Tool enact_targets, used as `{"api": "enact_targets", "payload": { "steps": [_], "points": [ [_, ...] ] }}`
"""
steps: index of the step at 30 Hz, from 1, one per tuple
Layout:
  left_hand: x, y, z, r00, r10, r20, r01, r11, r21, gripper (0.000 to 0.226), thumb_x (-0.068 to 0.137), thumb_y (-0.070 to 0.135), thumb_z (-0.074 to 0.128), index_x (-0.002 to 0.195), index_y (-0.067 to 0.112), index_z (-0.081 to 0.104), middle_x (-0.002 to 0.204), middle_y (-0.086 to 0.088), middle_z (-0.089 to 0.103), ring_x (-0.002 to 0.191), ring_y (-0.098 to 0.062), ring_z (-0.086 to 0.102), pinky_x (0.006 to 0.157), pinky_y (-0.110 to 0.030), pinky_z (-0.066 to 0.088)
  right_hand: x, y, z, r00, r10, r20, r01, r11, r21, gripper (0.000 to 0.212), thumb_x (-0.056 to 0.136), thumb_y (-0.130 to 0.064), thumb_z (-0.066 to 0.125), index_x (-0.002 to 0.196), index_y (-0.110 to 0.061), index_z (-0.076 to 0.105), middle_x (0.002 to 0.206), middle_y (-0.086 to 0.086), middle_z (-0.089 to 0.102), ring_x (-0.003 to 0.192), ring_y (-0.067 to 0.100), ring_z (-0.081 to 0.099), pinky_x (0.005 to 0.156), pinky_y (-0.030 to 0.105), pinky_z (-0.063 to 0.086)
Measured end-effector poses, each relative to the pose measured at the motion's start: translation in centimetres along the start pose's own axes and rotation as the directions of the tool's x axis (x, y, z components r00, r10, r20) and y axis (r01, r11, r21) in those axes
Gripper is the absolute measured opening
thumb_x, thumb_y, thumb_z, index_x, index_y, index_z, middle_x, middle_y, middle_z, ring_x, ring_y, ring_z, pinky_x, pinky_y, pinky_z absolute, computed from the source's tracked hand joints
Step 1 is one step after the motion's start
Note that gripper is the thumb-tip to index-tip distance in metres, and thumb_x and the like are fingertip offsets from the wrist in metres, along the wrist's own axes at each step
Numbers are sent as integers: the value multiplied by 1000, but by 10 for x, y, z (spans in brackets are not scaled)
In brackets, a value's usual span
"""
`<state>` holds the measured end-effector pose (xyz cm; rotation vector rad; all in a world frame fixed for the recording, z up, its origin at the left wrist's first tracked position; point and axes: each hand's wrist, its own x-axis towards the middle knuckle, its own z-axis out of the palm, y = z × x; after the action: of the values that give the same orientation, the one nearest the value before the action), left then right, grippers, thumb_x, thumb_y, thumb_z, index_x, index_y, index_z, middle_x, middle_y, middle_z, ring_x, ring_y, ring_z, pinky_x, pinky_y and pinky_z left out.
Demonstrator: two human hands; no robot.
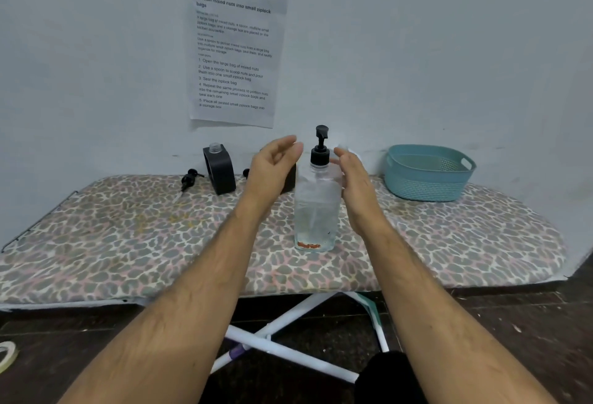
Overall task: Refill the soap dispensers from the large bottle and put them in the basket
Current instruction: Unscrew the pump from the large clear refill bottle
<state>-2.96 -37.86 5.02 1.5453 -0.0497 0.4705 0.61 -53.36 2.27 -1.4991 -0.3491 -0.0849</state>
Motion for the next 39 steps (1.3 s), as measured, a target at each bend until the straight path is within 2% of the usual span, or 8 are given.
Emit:
{"api": "enact_targets", "payload": {
  "steps": [5, 8, 14, 24, 27, 32, 35, 39],
  "points": [
    [13, 17, 10, 982, 38, 185, -55, 995, 89, 33, 92, 14, 69, 124, 13, 63, 118, -1, 70, 114, -9, 64, 101, -26, 49, -6, 1, 7, 998, -59, 5, 59, 998, -6, 28, 106, -20, 37, 108, -31, 62, 115, -13, 62, 102, -10, 57, 97, 18, 46],
    [14, 12, 12, 957, 21, 289, -69, 985, 157, 29, 93, 8, 65, 122, 13, 64, 113, 3, 71, 111, -8, 66, 102, -26, 48, -9, 13, 6, 994, -103, 38, 104, 994, -15, 27, 108, -26, 36, 123, -30, 58, 123, -18, 59, 110, -16, 54, 89, 3, 40],
    [15, 11, 14, 943, -11, 334, -43, 987, 154, 32, 98, 5, 56, 130, 9, 58, 120, 1, 68, 110, -1, 65, 96, -17, 49, -8, 23, 2, 988, -142, 56, 142, 990, 5, 40, 106, -37, 40, 143, -26, 48, 143, -15, 51, 130, -8, 44, 103, 12, 35],
    [8, 4, 22, 973, 59, 224, -96, 983, 159, 24, 93, 8, 65, 114, 20, 65, 112, -4, 73, 111, -13, 67, 104, -34, 49, -12, 23, 12, 987, -162, -15, 162, 986, 47, 35, 108, -25, 36, 138, -16, 52, 134, -16, 55, 122, -12, 49, 96, 4, 36],
    [6, 1, 26, 987, 81, 141, -110, 971, 214, 23, 88, 18, 72, 108, 27, 67, 108, 4, 74, 107, -8, 68, 102, -37, 51, -12, 26, 13, 988, -153, -33, 154, 987, 43, 35, 108, -26, 35, 137, -14, 52, 132, -10, 57, 117, -13, 51, 93, 3, 37],
    [-1, 3, 35, 990, 116, -81, -89, 954, 285, 35, 72, 33, 87, 98, 30, 64, 97, 14, 72, 95, 1, 67, 90, -23, 52, -11, 30, 19, 986, -155, -55, 158, 986, 48, 33, 108, -29, 36, 134, -19, 53, 131, -7, 59, 122, -2, 52, 98, 9, 38],
    [2, 5, 41, 988, 132, -79, -95, 925, 368, 46, 68, 40, 87, 103, 30, 58, 96, 15, 67, 95, -1, 62, 89, -27, 50, -12, 29, 18, 984, -172, -55, 174, 984, 44, 29, 109, -27, 34, 131, -26, 53, 129, -11, 59, 122, -4, 52, 97, 7, 38],
    [9, 7, 36, 997, 38, 74, -56, 964, 259, 66, 74, 45, 81, 132, 31, 52, 115, 10, 65, 119, -7, 57, 108, -41, 43, -12, 30, 16, 983, -175, -53, 177, 984, 27, 33, 109, -28, 32, 138, -26, 48, 136, -18, 52, 125, -15, 44, 97, 2, 33]
  ]
}}
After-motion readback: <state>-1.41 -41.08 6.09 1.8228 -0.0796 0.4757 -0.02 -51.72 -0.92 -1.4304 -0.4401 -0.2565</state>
